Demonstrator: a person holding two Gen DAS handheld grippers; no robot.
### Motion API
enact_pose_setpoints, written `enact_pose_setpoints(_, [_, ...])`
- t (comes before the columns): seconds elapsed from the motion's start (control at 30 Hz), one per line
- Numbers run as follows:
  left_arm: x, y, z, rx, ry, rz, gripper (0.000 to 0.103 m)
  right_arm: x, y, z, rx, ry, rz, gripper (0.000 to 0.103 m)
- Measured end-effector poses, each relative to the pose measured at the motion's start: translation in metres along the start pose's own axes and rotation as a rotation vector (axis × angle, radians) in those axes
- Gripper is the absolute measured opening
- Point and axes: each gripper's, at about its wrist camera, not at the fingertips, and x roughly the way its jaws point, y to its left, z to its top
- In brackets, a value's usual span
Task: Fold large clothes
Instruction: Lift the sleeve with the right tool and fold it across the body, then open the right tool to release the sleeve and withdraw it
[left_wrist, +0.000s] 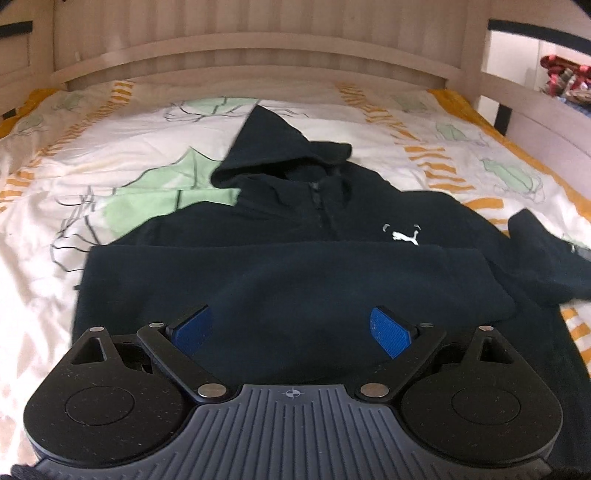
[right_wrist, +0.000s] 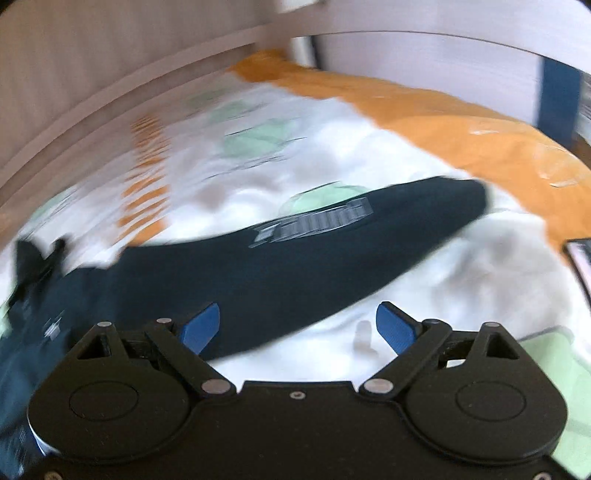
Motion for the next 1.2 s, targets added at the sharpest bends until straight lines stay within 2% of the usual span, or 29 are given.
enact_pose_setpoints(0.2, [0.028, -0.008, -0.016, 0.037, 0.051, 0.015, 0.094, 0.035, -0.034, 0.015, 0.105, 0.01, -0.094, 0.093])
enact_pose_setpoints(0.3, [0.033, -0.002, -0.026, -0.018, 0.024, 0.004, 0.102, 0.046, -0.042, 0.017, 0.147, -0.002, -0.095, 0.093])
enact_pose_setpoints(0.5, [0.032, -0.001, -0.029, -0.03, 0.006, -0.006, 0.103, 0.06, -0.052, 0.024, 0.174, -0.043, -0.077, 0.093])
enact_pose_setpoints(0.53, [0.032, -0.001, -0.029, -0.031, 0.006, -0.006, 0.103, 0.062, -0.053, 0.025, 0.171, -0.046, -0.071, 0.087])
enact_pose_setpoints(0.57, [0.032, -0.001, -0.029, -0.031, 0.005, -0.006, 0.103, 0.064, -0.053, 0.027, 0.165, -0.047, -0.06, 0.071])
enact_pose_setpoints(0.6, [0.032, -0.001, -0.029, -0.031, 0.004, -0.006, 0.103, 0.064, -0.052, 0.029, 0.155, -0.043, -0.053, 0.064])
enact_pose_setpoints(0.63, [0.032, -0.001, -0.029, -0.031, 0.004, -0.007, 0.103, 0.065, -0.051, 0.031, 0.145, -0.044, -0.054, 0.048])
enact_pose_setpoints(0.67, [0.032, 0.0, -0.029, -0.032, 0.004, -0.007, 0.103, 0.064, -0.049, 0.033, 0.13, -0.044, -0.051, 0.025])
enact_pose_setpoints(0.7, [0.032, 0.0, -0.029, -0.033, 0.004, -0.008, 0.103, 0.063, -0.047, 0.036, 0.117, -0.044, -0.043, 0.024])
enact_pose_setpoints(0.77, [0.032, 0.0, -0.028, -0.035, 0.007, -0.01, 0.103, 0.055, -0.038, 0.043, 0.085, -0.068, -0.034, 0.012])
enact_pose_setpoints(0.87, [0.03, 0.002, -0.025, -0.039, 0.018, -0.023, 0.103, 0.031, -0.017, 0.055, 0.037, -0.128, 0.01, 0.012])
enact_pose_setpoints(0.97, [0.026, 0.008, -0.021, -0.055, 0.032, -0.046, 0.102, -0.002, 0.014, 0.07, -0.022, -0.191, 0.094, 0.012])
enact_pose_setpoints(1.1, [0.014, 0.022, -0.018, -0.115, 0.036, -0.071, 0.102, -0.046, 0.076, 0.078, -0.144, -0.255, 0.22, 0.012])
enact_pose_setpoints(1.2, [0.005, 0.035, -0.016, -0.124, 0.029, -0.072, 0.102, -0.07, 0.128, 0.073, -0.207, -0.263, 0.341, 0.012])
